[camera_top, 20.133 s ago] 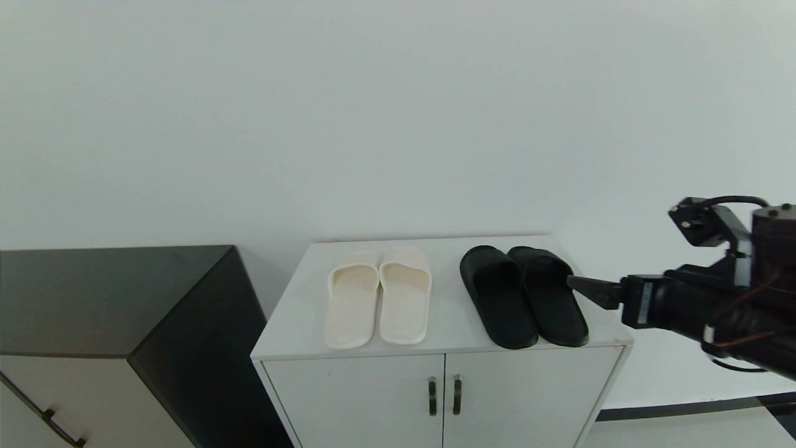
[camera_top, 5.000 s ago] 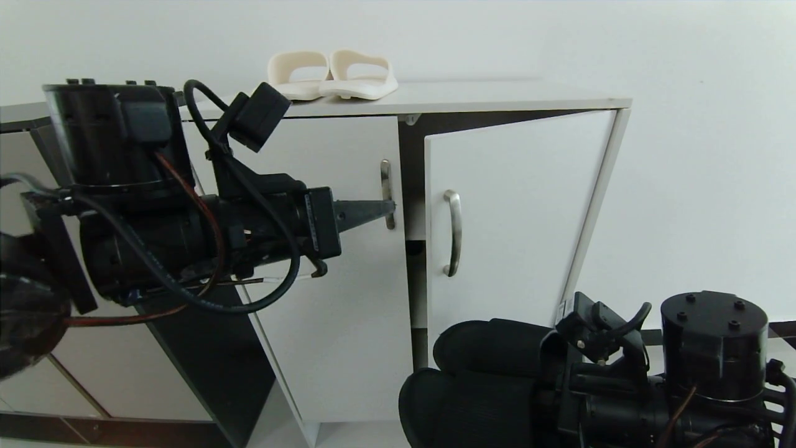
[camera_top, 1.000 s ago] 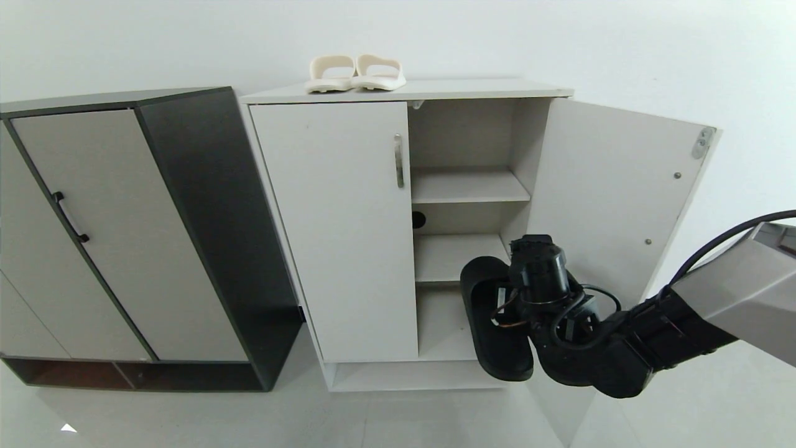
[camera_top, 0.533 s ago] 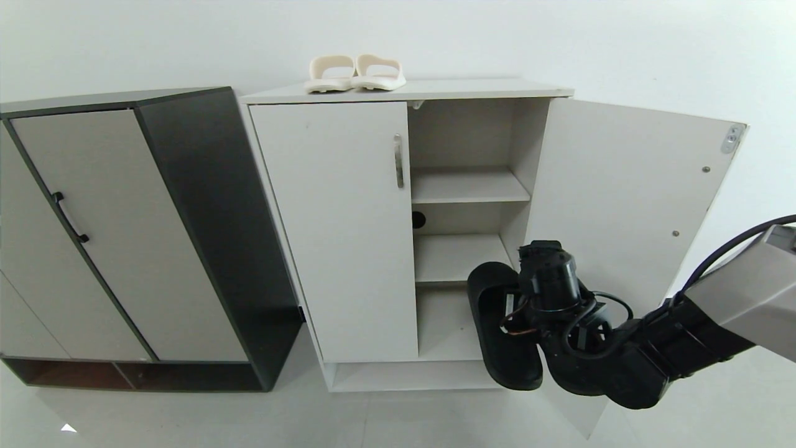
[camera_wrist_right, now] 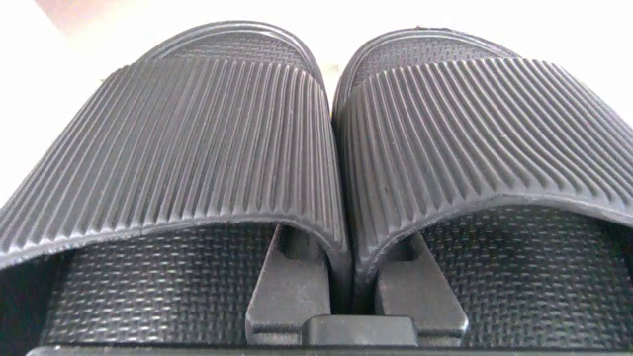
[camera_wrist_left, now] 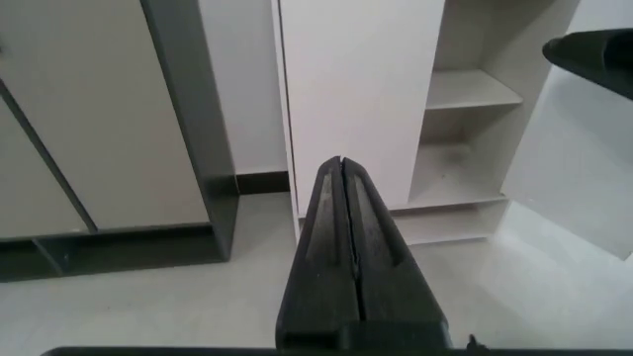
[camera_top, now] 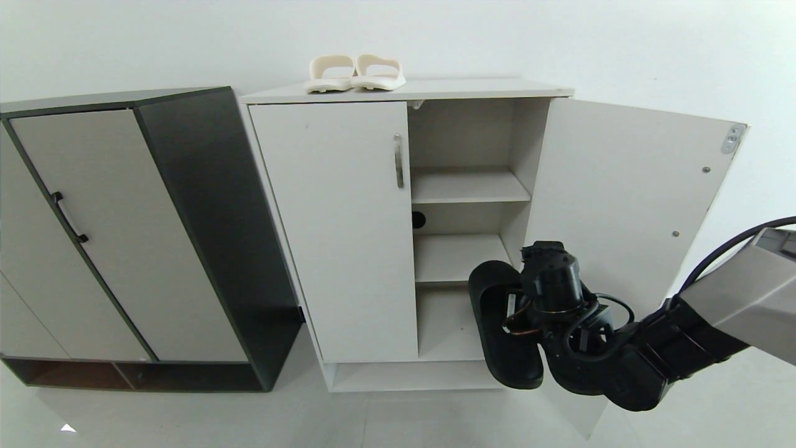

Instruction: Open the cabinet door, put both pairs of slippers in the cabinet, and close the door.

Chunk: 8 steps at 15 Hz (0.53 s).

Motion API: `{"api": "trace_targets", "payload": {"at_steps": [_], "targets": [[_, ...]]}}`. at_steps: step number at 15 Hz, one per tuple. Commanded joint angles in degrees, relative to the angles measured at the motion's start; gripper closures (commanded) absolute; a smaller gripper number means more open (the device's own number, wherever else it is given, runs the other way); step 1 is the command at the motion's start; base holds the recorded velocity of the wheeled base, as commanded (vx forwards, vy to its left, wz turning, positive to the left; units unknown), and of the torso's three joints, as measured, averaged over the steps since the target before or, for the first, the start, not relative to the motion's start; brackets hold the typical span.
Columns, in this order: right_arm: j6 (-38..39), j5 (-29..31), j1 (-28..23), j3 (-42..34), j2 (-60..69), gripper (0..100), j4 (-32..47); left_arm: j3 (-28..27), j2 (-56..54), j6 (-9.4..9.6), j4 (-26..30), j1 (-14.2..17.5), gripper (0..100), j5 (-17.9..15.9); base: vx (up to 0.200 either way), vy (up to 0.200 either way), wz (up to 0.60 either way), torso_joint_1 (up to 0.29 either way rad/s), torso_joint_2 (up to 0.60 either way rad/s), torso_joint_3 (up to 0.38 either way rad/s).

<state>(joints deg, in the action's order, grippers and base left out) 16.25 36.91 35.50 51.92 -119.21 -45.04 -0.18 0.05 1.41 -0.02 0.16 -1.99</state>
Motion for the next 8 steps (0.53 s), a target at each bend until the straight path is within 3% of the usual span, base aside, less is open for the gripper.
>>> {"api": "trace_targets", "payload": {"at_steps": [1,2,4,8], "targets": [[-0.1,-0.5,-0.3,-0.9,-0.5,100,-0.9,0.2,0.0,-0.97,0.0,0.0,100,0.8,0.0,0.0,0.0,0.0,0.0,0.0],[-0.2,-2.0,0.1,-1.7,-0.5,100,-2.3,0.2,0.0,-2.38,0.0,0.0,100,1.2,0.0,0.0,0.0,0.0,0.0,0.0],[-0.6,-5.3,3.0,-3.5,-0.5,100,-5.2,0.2,0.0,-2.21,-0.1,0.0,100,1.2,0.0,0.0,0.0,0.0,0.0,0.0],[-0.4,-5.5,5.9,-4.0,-0.5,100,-5.9,0.2,0.0,-2.03,-0.1,0.0,100,1.1,0.0,0.0,0.0,0.0,0.0,0.0]]}}
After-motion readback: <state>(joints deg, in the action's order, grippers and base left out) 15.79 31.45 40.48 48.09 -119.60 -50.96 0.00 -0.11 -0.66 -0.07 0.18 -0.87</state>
